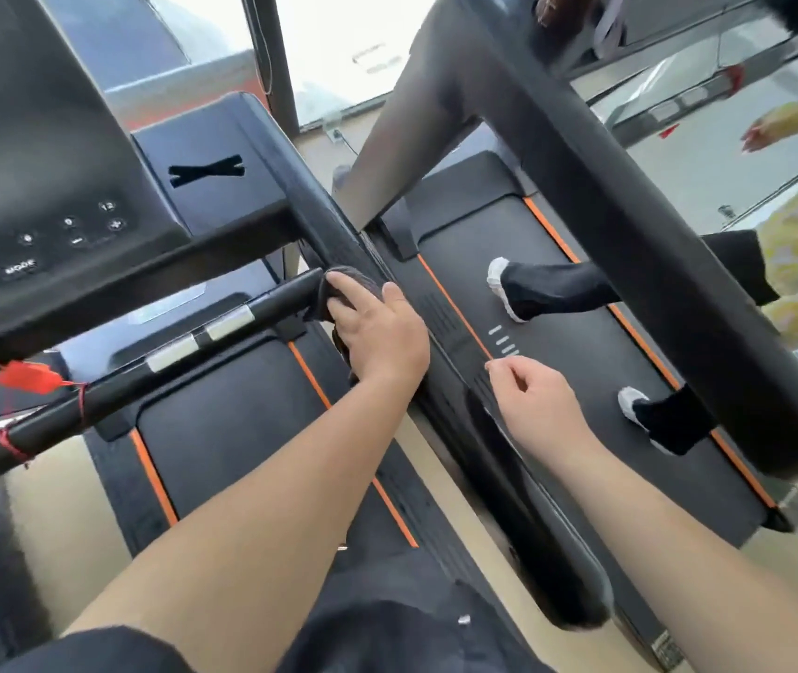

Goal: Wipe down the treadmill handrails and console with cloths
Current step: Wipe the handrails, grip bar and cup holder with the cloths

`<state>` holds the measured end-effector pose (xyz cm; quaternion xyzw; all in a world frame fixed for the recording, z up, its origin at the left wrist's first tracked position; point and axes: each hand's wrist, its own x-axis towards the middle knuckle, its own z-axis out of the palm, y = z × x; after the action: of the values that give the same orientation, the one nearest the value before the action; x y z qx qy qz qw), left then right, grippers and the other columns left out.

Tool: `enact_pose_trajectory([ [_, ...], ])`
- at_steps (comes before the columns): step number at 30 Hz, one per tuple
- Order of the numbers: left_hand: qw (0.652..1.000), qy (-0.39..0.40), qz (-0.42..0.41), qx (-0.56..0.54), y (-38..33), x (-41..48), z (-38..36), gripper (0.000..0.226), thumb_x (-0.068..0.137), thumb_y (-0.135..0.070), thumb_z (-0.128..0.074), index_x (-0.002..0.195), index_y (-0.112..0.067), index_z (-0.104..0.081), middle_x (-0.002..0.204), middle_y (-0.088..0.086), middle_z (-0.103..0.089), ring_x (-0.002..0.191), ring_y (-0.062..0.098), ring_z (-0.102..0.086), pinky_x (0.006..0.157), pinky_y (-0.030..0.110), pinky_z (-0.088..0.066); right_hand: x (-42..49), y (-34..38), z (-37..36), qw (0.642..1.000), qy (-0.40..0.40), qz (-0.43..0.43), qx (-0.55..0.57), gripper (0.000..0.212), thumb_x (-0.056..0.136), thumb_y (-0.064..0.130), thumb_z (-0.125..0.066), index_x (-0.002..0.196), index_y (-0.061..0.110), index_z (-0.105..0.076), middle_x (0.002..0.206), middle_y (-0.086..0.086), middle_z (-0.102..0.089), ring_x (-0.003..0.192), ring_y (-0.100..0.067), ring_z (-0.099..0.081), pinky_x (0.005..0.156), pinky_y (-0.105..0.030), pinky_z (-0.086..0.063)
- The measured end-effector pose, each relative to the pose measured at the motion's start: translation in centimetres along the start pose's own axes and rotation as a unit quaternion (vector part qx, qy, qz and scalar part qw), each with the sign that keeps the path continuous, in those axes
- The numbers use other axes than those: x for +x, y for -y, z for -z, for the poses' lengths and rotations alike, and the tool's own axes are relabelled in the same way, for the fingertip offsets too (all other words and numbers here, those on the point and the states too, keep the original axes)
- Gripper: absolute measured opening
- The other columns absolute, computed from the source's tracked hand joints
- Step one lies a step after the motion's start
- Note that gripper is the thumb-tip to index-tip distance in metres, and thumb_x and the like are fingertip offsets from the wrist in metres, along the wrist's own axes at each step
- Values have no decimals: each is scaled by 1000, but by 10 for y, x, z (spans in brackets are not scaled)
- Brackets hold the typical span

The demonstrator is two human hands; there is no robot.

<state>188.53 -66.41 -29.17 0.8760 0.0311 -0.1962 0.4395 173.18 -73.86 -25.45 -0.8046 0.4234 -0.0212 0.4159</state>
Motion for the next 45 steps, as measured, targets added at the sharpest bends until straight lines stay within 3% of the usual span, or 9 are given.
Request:
enact_pose_trajectory([
  [6,947,41,-256,189,48,-80,-14,64,103,-47,-18,161,-23,-27,171,7,8,154,35,22,125,57,-2,-22,-33,15,985,-16,-107,131,44,105,43,-41,100,17,-76,103,5,-75,105,-16,-68,103,-40,-50],
  [11,863,110,-436,231,82,-168,-19,44,104,-39,-33,133,-27,-64,153,-12,-49,157,22,-9,125,58,2,-54,-64,34,979,-26,-122,159,51,102,52,-36,98,21,-76,101,9,-76,102,-11,-70,104,-43,-51],
  [18,816,198,-500,215,105,-251,-31,42,107,-38,-31,123,-28,-69,132,-17,-64,145,9,-36,127,46,-7,-98,-104,54,971,-34,-158,175,53,101,55,-34,95,21,-74,99,2,-76,98,-15,-71,101,-46,-53],
  [23,799,330,-477,157,85,-271,-15,42,107,-31,-35,76,-17,-61,82,-3,-66,90,18,-57,102,41,-41,-101,-103,60,973,-10,-153,173,55,105,52,-34,97,17,-75,101,-3,-77,91,-16,-72,91,-40,-55],
  [25,828,364,-415,100,75,-273,0,38,109,-32,-38,75,-21,-51,71,-8,-56,75,14,-50,78,38,-44,-99,-96,60,974,-6,-142,176,55,106,50,-34,97,15,-75,101,-6,-77,92,-20,-73,90,-43,-56],
  [30,939,237,-231,-91,37,-221,33,20,103,-36,-58,85,-28,-62,69,-23,-60,71,-3,-56,70,18,-43,-85,-78,56,980,-10,-110,167,53,103,53,-37,96,17,-75,95,-2,-77,94,-21,-73,96,-48,-56],
  [38,959,51,-268,-69,-44,-95,82,7,100,-33,-62,99,-27,-64,75,-15,-66,73,-2,-61,75,21,-48,-38,-16,28,990,3,-56,132,46,105,47,-39,94,19,-74,97,0,-76,96,-22,-70,89,-39,-52],
  [42,904,39,-412,109,-53,-42,71,21,102,-40,-54,115,-27,-63,104,-10,-72,101,12,-65,88,32,-47,-3,20,11,991,7,-34,128,47,105,49,-41,97,17,-73,95,1,-75,97,-22,-68,94,-43,-52],
  [45,765,159,-485,392,-15,7,48,44,100,-57,-38,113,-25,-66,124,-5,-67,134,23,-47,119,47,-22,27,50,-1,995,5,-21,99,50,106,44,-39,102,6,-72,100,-9,-74,101,-28,-66,95,-40,-48],
])
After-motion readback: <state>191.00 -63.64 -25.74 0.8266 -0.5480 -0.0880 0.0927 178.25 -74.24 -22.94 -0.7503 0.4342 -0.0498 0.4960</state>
